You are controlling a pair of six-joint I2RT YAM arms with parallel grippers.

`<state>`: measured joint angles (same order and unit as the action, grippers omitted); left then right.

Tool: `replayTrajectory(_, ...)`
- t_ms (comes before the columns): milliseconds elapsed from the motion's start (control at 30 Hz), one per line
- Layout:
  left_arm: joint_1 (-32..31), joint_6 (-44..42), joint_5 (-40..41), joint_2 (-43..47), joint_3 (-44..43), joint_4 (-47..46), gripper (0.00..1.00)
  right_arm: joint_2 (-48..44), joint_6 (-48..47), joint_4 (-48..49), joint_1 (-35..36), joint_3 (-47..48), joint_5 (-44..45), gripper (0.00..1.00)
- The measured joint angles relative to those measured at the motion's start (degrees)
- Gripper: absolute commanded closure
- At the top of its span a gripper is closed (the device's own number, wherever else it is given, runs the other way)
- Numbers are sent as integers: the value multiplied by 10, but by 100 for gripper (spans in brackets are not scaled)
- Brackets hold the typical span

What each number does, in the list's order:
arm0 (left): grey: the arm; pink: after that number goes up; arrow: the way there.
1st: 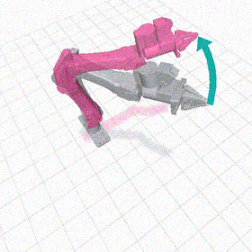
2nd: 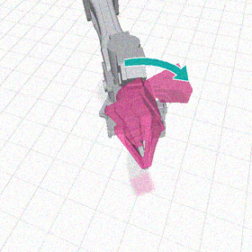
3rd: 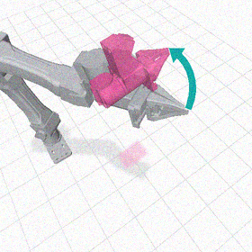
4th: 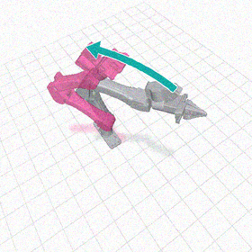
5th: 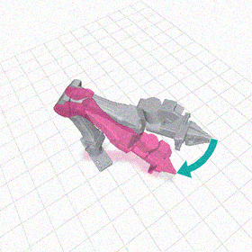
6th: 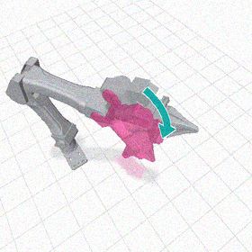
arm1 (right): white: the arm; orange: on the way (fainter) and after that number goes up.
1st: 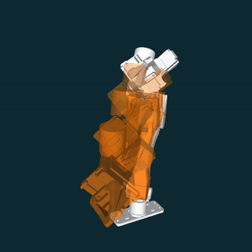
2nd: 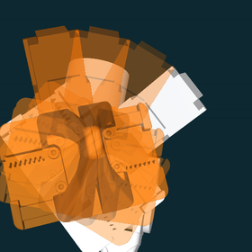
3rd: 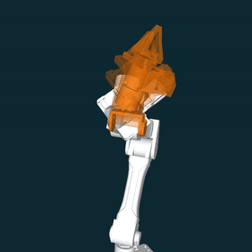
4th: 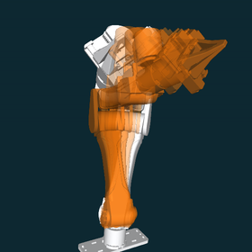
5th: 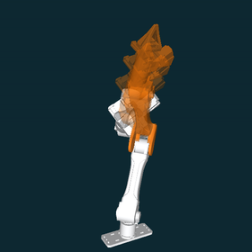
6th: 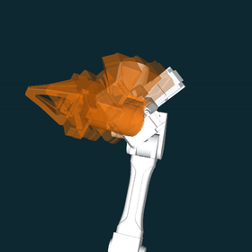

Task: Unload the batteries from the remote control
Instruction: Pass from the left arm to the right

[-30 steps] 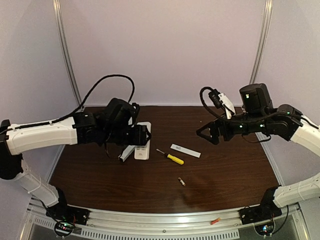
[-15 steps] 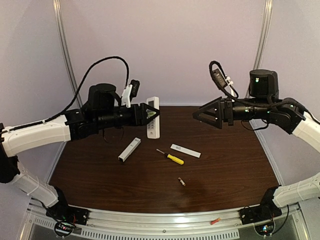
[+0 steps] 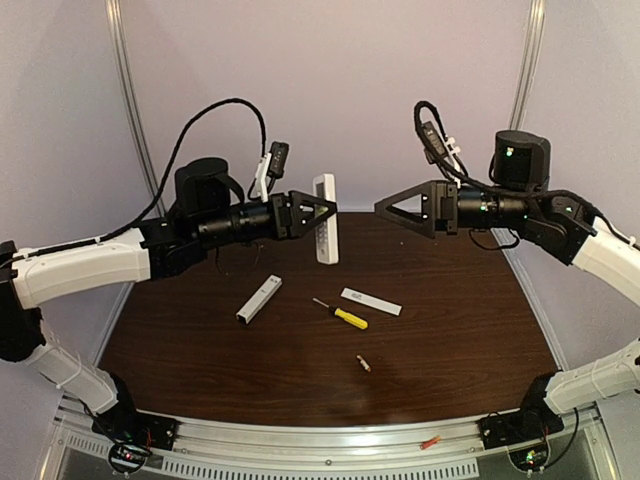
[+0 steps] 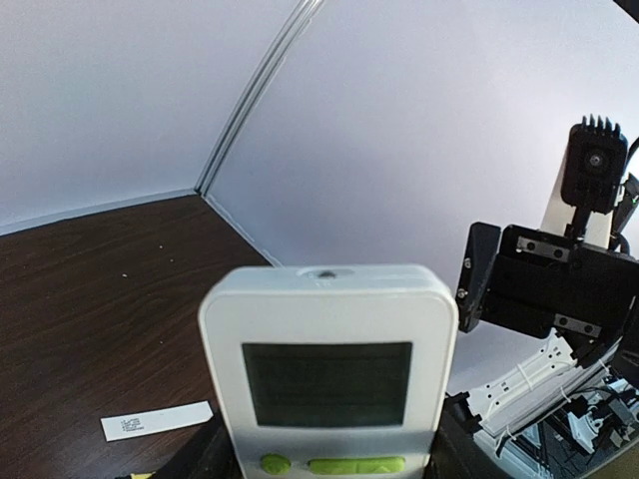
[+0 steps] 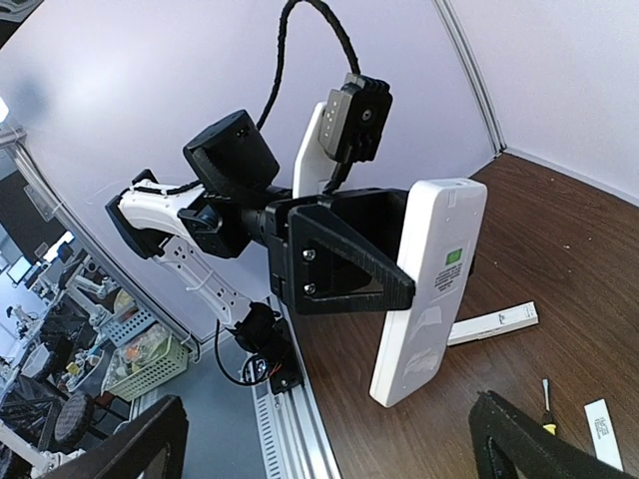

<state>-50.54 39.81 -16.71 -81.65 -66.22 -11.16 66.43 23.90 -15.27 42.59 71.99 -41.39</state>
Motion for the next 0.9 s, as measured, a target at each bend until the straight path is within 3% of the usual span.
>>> replayTrajectory(900, 3, 73, -118, -53, -53, -170, 54, 50, 25, 75, 0, 17, -12, 0)
